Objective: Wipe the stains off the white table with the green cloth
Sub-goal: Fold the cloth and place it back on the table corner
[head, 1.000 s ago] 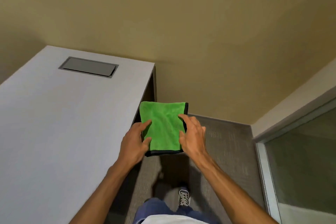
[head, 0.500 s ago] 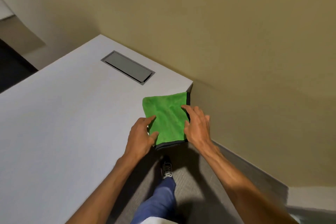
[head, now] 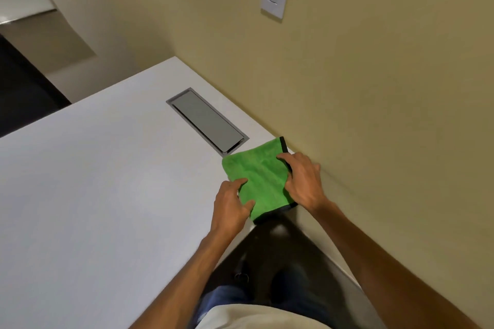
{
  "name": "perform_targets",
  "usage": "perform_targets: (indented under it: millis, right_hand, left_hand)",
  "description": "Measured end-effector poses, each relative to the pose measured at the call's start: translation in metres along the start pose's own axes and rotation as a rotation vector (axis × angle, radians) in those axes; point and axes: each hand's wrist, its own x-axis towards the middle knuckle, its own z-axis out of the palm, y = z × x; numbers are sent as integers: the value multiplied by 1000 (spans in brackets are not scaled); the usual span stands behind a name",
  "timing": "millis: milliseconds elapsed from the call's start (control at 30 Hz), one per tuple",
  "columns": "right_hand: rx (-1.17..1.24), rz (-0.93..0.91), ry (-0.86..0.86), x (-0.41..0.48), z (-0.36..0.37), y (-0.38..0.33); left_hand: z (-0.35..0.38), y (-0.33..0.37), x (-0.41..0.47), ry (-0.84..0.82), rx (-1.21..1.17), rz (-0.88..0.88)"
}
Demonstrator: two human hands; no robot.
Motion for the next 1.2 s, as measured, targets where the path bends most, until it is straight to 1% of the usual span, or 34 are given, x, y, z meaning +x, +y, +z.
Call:
perform_targets:
  millis: [200, 333, 467, 633, 733, 900, 1067, 1133, 1200]
  right_hand:
    - [-56, -84, -115, 69, 6, 19]
    - [-66, -130, -143, 107, 13, 37]
    - [-135, -209, -131, 139, 18, 61]
    - [-136, -289, -272, 179, 27, 83]
    - [-131, -330, -289, 189, 40, 91]
    - [-64, -336, -339, 193, 66, 97]
    - [79, -316, -442, 192, 82, 110]
    - [133, -316, -441, 193, 84, 112]
    - [180, -339, -400, 195, 83, 111]
  left_hand:
    - [27, 5, 46, 0, -9, -121]
    - [48, 8, 74, -5, -1, -165]
    - [70, 17, 98, -8, -2, -234]
    - [91, 22, 122, -11, -20, -321]
    - [101, 20, 127, -8, -26, -381]
    - [114, 10, 127, 28, -19, -488]
    - [121, 1, 124, -30, -72, -563]
    - [123, -2, 124, -50, -78, -573]
    - [124, -3, 125, -33, -88, -581]
